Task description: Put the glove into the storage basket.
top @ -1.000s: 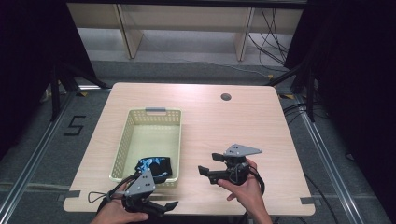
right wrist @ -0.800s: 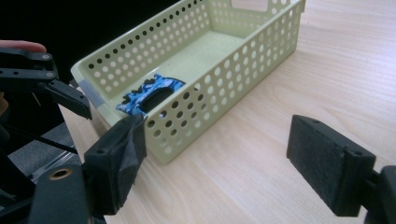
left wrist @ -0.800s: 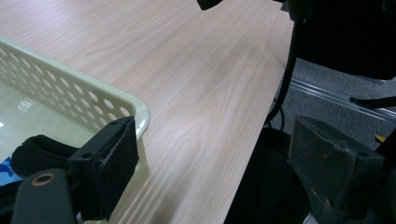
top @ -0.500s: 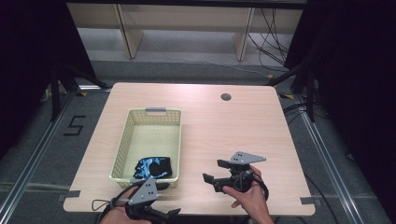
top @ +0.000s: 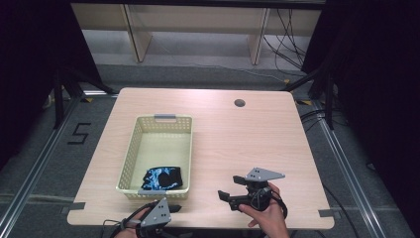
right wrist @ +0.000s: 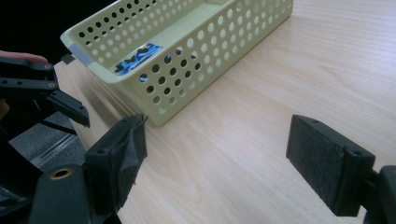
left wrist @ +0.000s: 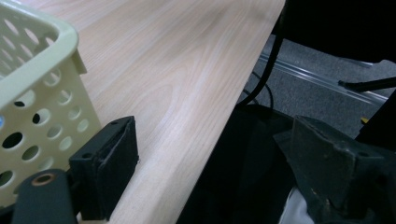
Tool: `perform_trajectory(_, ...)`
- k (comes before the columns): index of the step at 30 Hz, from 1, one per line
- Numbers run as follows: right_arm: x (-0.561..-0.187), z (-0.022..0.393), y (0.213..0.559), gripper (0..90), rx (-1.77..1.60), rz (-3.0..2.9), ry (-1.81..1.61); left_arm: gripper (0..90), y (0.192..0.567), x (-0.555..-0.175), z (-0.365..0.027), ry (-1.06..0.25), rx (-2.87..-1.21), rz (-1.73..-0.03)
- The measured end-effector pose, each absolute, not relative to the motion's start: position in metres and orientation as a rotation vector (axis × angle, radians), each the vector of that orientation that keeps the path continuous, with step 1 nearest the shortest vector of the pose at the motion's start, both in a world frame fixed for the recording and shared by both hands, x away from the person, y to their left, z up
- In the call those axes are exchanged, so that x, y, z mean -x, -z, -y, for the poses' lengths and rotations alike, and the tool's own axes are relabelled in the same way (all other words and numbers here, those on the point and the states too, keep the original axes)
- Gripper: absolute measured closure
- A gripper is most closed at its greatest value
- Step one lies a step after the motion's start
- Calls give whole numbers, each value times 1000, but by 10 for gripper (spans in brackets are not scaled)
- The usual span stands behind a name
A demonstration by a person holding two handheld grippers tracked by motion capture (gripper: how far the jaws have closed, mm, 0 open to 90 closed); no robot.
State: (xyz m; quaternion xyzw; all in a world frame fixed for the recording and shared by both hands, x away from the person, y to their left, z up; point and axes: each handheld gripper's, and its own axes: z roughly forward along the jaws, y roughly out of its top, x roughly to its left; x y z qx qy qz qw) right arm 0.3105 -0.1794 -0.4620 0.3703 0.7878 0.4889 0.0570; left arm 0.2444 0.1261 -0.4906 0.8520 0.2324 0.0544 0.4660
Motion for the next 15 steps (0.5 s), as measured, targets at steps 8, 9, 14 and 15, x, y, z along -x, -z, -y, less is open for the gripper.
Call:
perform_trajectory(8,-299,182,464,202,-1118,-2414,-1477,151,495,-245,-131,-146,-2111,-576)
perform_trajectory(9,-296,180,465,198,-1152,-2397,-1493,151,495,-245,-131,-146,-2111,-576)
perform_trajectory(14,-289,181,467,181,-1167,-2407,-1480,151,497,-246,-134,-160,-2128,-557)
perform_trajectory(15,-288,181,468,179,-1152,-2401,-1488,151,498,-245,-134,-133,-2116,-584)
